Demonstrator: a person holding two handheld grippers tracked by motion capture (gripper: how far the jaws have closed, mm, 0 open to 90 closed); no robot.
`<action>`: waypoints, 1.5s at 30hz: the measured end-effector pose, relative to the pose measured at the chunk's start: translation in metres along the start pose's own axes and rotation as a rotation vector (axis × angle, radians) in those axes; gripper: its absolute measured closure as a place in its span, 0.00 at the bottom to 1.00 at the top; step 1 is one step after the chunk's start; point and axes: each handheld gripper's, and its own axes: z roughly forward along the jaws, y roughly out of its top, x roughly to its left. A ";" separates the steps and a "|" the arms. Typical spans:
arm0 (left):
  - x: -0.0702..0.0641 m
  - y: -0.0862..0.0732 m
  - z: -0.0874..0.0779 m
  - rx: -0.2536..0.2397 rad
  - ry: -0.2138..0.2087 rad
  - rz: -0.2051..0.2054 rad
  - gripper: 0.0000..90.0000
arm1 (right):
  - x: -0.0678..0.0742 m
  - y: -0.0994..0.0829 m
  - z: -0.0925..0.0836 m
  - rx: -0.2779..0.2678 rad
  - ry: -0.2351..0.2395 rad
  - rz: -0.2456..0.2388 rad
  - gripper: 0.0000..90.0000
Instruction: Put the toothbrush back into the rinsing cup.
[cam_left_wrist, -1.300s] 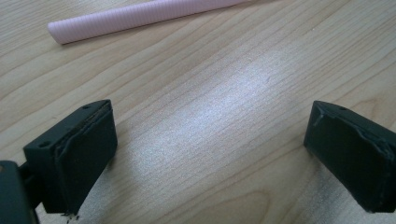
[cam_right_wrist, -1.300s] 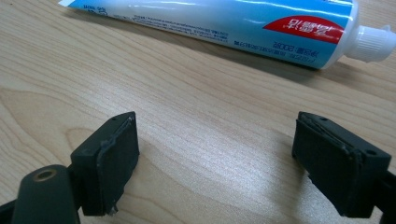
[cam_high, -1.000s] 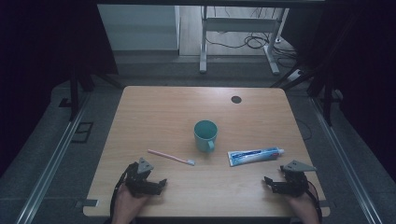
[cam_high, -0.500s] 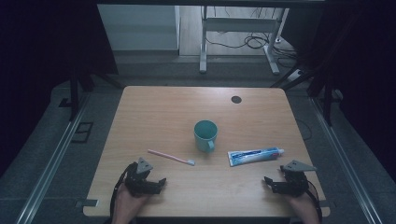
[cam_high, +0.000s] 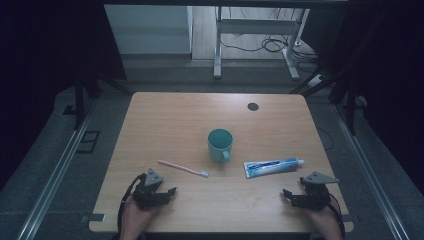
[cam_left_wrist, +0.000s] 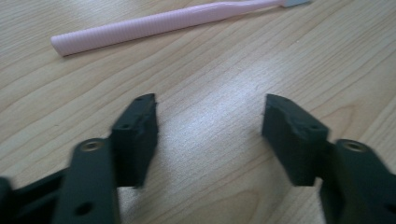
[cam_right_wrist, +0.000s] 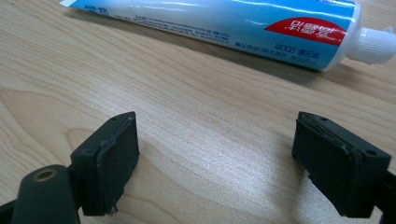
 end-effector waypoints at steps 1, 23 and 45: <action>0.000 0.000 0.000 0.001 -0.008 -0.002 0.48 | 0.000 0.000 0.000 0.000 0.000 0.000 0.16; 0.015 0.025 -0.008 0.054 -0.093 0.002 0.99 | 0.000 0.000 0.000 0.001 0.001 -0.002 0.16; 0.069 0.086 0.023 0.154 -0.047 -0.022 0.98 | 0.000 0.001 0.001 -0.001 0.002 -0.001 0.16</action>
